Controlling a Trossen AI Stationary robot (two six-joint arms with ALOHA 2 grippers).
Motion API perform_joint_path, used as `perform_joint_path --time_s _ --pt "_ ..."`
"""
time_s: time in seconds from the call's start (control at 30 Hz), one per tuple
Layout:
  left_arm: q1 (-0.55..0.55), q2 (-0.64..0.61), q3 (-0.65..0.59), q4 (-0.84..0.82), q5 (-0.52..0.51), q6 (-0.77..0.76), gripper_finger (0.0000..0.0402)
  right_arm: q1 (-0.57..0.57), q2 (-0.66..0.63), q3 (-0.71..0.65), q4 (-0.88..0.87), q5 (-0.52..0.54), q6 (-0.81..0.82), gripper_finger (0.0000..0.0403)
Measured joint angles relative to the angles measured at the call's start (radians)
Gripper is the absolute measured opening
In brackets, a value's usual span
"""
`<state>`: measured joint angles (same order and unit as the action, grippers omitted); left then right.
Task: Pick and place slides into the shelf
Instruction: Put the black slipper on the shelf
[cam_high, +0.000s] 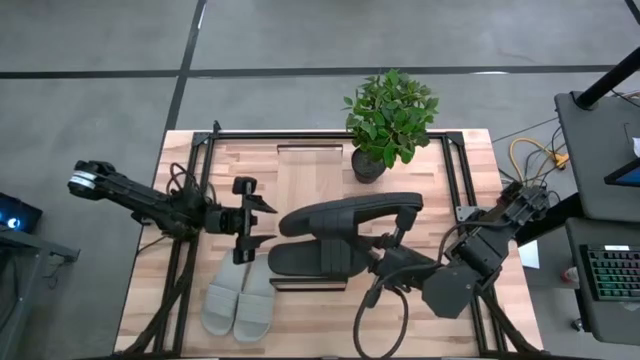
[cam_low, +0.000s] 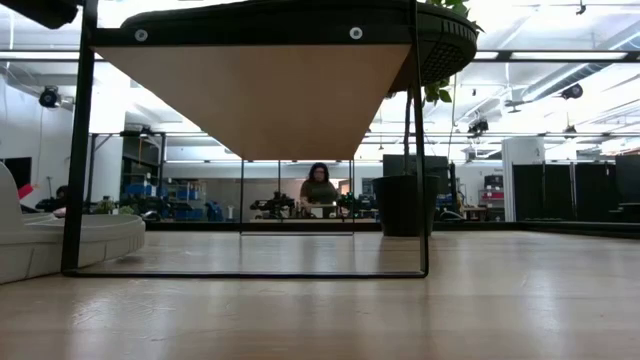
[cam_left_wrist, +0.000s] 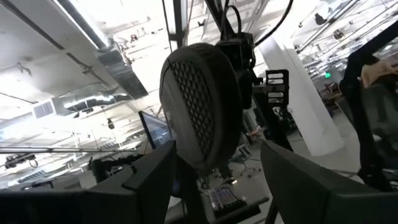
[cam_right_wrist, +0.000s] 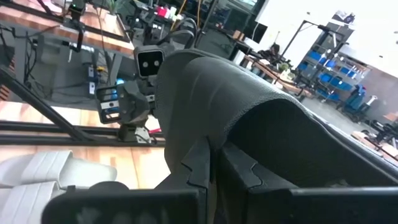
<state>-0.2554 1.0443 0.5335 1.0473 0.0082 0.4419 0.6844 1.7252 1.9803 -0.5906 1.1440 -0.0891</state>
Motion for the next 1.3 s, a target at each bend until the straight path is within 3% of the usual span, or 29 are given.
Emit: perform_joint_path --time_s 0.87,1.03,1.23,1.3 --pt "0.0 0.238 0.203 0.032 -0.022 0.022 0.0212 -0.01 -0.001 -0.072 0.006 0.015 0.002 0.0008" --pt "0.001 0.243 0.214 0.033 -0.028 0.045 0.015 -0.01 -0.001 -0.072 0.005 -0.016 0.006 0.0008" --pt "0.001 0.227 0.214 0.026 -0.077 0.119 0.0033 -0.011 -0.001 -0.073 0.002 -0.041 0.006 0.0008" --pt "0.001 0.222 0.214 0.024 -0.095 0.136 0.0027 -0.011 -0.001 -0.073 0.002 -0.041 0.006 0.0009"
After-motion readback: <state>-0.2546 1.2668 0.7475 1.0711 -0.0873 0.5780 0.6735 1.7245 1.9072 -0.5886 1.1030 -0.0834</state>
